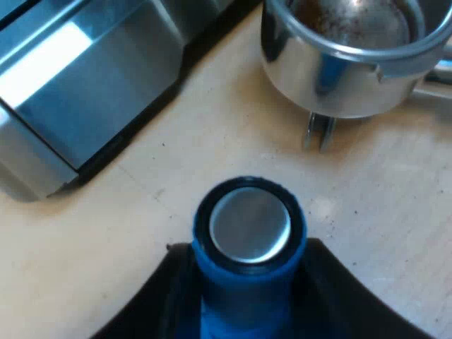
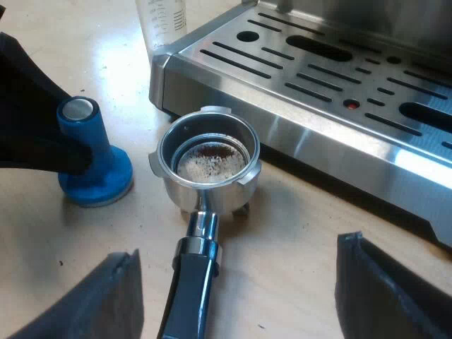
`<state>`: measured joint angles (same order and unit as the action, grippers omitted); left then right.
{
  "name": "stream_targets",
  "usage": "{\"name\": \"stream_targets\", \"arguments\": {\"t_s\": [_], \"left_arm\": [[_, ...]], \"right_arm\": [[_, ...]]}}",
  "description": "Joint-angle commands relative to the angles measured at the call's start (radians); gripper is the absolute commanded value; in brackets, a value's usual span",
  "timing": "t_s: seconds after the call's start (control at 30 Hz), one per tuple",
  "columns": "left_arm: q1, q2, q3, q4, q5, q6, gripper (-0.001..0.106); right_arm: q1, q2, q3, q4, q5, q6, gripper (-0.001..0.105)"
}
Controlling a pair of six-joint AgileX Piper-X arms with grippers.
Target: Grind coffee beans and then tamp
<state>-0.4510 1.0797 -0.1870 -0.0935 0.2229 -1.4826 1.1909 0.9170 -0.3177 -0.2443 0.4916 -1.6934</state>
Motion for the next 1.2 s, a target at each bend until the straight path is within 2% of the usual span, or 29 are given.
{"name": "stream_targets", "arguments": {"t_s": [0.03, 0.13, 0.23, 0.33, 0.5, 1.0, 1.07, 1.13, 1.2], "left_arm": [[0.001, 0.000, -0.002, -0.017, 0.021, -0.013, 0.047], [0.001, 0.000, -0.002, -0.017, 0.020, -0.013, 0.065], [0.001, 0.000, -0.002, -0.017, 0.020, -0.013, 0.070], [0.001, -0.012, -0.002, -0.015, 0.020, -0.043, 0.070], [0.001, -0.093, -0.012, 0.042, 0.020, -0.047, 0.070], [0.001, -0.508, -0.108, 0.386, 0.020, -0.047, 0.070], [0.001, -0.542, -0.125, 0.427, 0.020, -0.047, 0.070], [0.001, -0.578, -0.150, 0.477, 0.020, -0.047, 0.070], [0.001, -0.600, -0.168, 0.513, 0.020, -0.047, 0.070]], "right_arm": [[-0.001, 0.000, 0.000, -0.013, -0.002, -0.013, 0.060], [-0.001, 0.000, 0.000, -0.013, -0.002, -0.013, 0.060], [-0.001, 0.000, 0.000, -0.013, -0.002, -0.013, 0.060], [-0.001, 0.000, 0.000, -0.013, -0.002, -0.013, 0.060], [-0.001, 0.000, 0.000, -0.013, -0.002, -0.013, 0.060], [-0.001, 0.000, -0.009, -0.013, -0.027, -0.008, 0.060], [-0.001, 0.000, -0.023, -0.011, -0.066, 0.014, 0.060], [-0.001, 0.000, -0.054, 0.011, -0.095, 0.079, 0.060], [-0.001, 0.000, -0.089, 0.055, -0.115, 0.110, 0.060]]}}
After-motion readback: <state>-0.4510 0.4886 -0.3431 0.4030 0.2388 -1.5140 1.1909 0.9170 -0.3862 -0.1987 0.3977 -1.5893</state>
